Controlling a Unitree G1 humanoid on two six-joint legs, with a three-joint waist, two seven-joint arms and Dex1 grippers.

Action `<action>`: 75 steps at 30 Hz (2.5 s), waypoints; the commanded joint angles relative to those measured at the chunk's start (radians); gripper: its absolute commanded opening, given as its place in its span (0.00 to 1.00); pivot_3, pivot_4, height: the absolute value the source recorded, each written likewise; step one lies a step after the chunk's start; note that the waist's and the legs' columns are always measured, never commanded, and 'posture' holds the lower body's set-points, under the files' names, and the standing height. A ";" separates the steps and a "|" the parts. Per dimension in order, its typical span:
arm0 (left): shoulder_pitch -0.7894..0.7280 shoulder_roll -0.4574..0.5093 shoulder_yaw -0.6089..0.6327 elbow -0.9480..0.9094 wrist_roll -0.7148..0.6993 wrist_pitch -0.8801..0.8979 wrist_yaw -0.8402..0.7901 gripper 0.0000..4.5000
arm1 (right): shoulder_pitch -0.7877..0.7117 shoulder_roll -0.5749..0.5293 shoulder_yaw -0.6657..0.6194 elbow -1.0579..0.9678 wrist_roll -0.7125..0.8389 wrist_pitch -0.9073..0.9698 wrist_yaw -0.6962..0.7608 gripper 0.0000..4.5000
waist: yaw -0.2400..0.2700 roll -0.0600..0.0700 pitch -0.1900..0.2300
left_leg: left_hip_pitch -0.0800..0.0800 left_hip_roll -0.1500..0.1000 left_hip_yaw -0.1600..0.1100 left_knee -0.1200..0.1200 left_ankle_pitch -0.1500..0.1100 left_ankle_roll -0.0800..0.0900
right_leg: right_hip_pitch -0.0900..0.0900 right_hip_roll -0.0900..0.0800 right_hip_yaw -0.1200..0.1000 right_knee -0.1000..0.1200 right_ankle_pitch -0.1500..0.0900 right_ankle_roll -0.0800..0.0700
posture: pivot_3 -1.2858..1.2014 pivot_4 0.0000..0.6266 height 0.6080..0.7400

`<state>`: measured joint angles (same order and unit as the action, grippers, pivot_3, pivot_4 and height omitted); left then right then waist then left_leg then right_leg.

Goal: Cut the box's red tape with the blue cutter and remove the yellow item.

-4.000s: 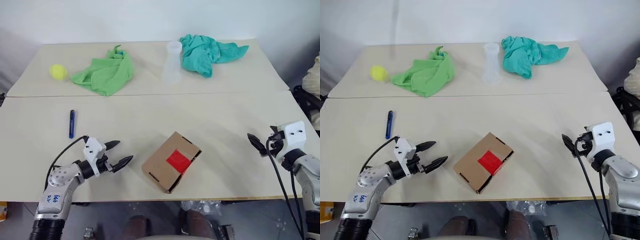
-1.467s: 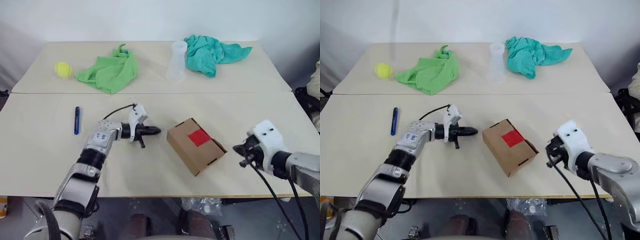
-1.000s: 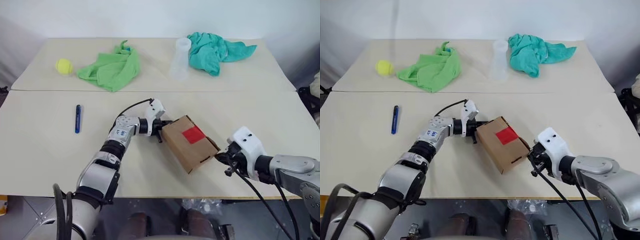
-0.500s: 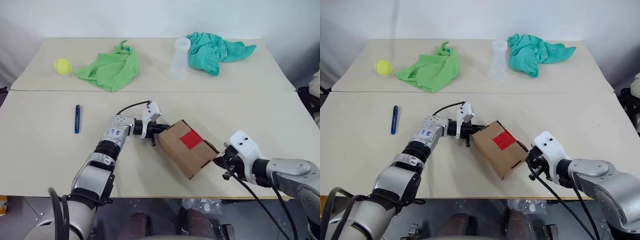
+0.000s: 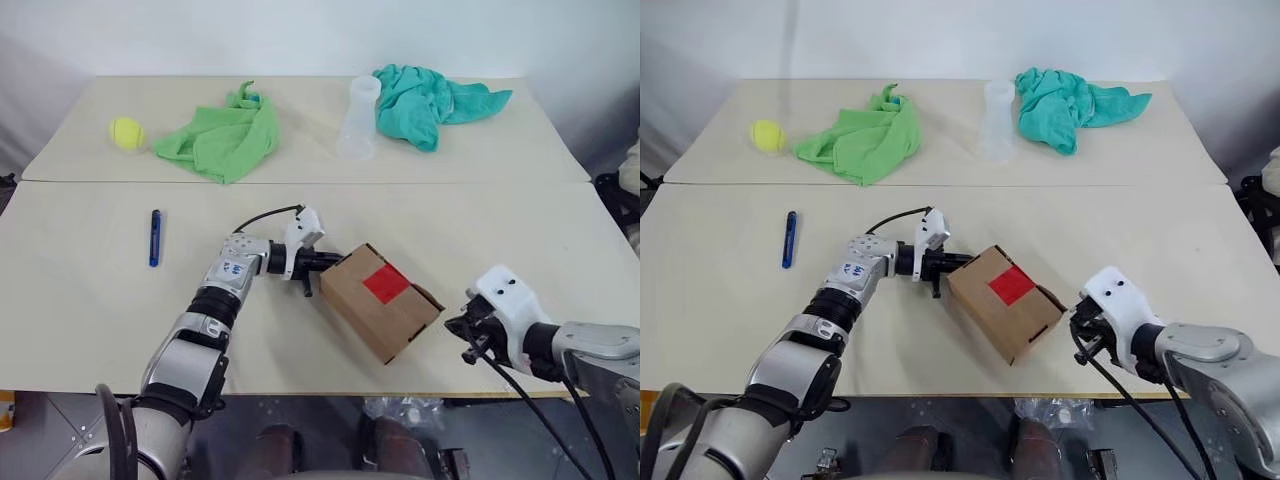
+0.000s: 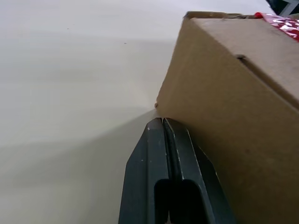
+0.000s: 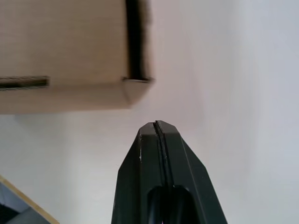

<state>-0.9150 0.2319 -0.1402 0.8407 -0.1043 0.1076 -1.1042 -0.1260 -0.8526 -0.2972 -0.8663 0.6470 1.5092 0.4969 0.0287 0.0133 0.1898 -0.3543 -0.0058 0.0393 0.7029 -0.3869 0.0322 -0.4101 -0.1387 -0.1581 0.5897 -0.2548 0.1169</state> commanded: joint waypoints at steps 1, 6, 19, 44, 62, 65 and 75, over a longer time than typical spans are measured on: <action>-0.012 0.015 0.017 -0.001 0.005 -0.011 0.018 0.01 | 0.020 -0.033 -0.049 -0.020 -0.005 -0.031 0.015 0.00 | 0.000 0.000 0.000 | 0.000 0.000 0.000 0.000 0.000 0.000 | 0.000 0.000 0.000 0.000 0.000 0.000 | 0.52 0.24 1.00; -0.052 0.026 0.043 0.036 0.003 -0.033 0.080 0.01 | 0.033 -0.082 -0.073 0.046 -0.054 -0.105 0.005 0.00 | 0.001 0.000 0.000 | 0.000 0.000 0.000 0.001 0.000 0.000 | 0.000 0.000 0.000 0.000 0.000 0.000 | 0.52 0.24 1.00; -0.090 0.133 0.198 -0.147 -0.044 0.228 0.353 0.82 | -0.157 0.043 -0.127 0.306 -0.041 -0.359 0.032 0.82 | -0.004 -0.002 0.001 | 0.000 0.000 0.001 0.002 0.000 0.000 | 0.000 0.000 0.001 0.001 0.001 0.000 | 0.52 0.24 1.00; 0.289 0.130 0.480 -0.977 0.085 0.878 1.169 0.55 | -0.493 0.089 0.202 0.819 -0.133 -0.988 0.532 1.00 | -0.004 -0.003 0.001 | -0.002 0.001 -0.001 0.008 0.001 0.001 | 0.000 -0.002 0.001 0.003 0.002 0.002 | 0.52 0.24 1.00; 0.191 0.133 0.669 -0.882 0.059 1.131 1.254 0.46 | -0.571 0.108 0.248 0.877 -0.146 -1.009 0.661 1.00 | -0.003 -0.003 0.001 | -0.002 0.001 0.000 0.012 0.000 0.000 | 0.000 -0.002 0.002 0.005 0.003 0.002 | 0.52 0.24 1.00; 0.198 0.139 0.668 -0.891 0.069 1.170 1.259 0.46 | -0.566 0.105 0.241 0.875 -0.148 -1.007 0.664 1.00 | -0.003 -0.003 0.001 | -0.002 0.001 0.000 0.012 0.000 0.000 | 0.000 -0.002 0.002 0.005 0.003 0.002 | 0.52 0.24 1.00; 0.234 0.132 0.673 -0.905 0.066 1.279 1.234 0.46 | -0.564 0.111 0.239 0.865 -0.154 -1.010 0.655 1.00 | -0.004 -0.003 0.001 | -0.002 0.001 0.000 0.012 0.000 0.000 | 0.000 -0.002 0.002 0.005 0.003 0.002 | 0.52 0.24 1.00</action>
<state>-0.7011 0.3602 0.5246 -0.0350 -0.0389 1.3511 0.1341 -0.6885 -0.7383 -0.0449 0.0352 0.4884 0.5194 1.1518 0.0251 0.0105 0.1912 -0.3558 -0.0044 0.0391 0.7146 -0.3865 0.0322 -0.4099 -0.1410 -0.1558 0.5951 -0.2521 0.1187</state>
